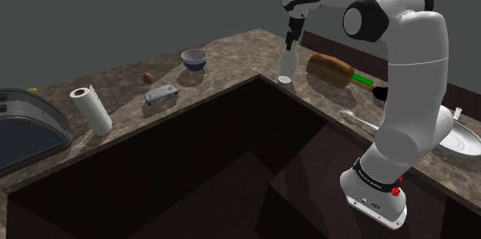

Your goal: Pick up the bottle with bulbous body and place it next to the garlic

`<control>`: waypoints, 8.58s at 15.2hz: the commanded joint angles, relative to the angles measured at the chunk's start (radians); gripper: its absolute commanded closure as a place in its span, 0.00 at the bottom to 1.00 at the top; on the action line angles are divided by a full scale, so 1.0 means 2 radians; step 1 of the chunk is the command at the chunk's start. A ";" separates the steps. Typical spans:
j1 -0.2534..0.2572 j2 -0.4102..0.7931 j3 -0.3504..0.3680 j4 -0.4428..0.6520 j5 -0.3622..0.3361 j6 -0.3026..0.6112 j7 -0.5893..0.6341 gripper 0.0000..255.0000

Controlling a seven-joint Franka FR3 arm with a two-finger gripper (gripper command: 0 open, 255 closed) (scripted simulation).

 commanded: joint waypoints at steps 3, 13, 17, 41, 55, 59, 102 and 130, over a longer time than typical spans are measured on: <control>0.000 0.000 0.000 0.000 0.000 0.000 0.000 0.00; 0.000 0.000 0.000 0.000 0.000 0.000 0.000 1.00; -0.001 -0.004 -0.001 0.021 -0.002 -0.025 0.001 1.00; -0.033 0.034 -0.001 0.245 0.007 -0.209 0.005 1.00; -0.057 -0.152 -0.045 0.058 -0.045 -0.202 -0.092 1.00; -0.072 -0.182 -0.058 0.047 -0.056 -0.218 -0.124 1.00; -0.152 -0.305 -0.118 -0.152 -0.117 -0.121 -0.266 1.00; -0.156 -0.297 -0.125 -0.334 -0.117 0.067 -0.262 1.00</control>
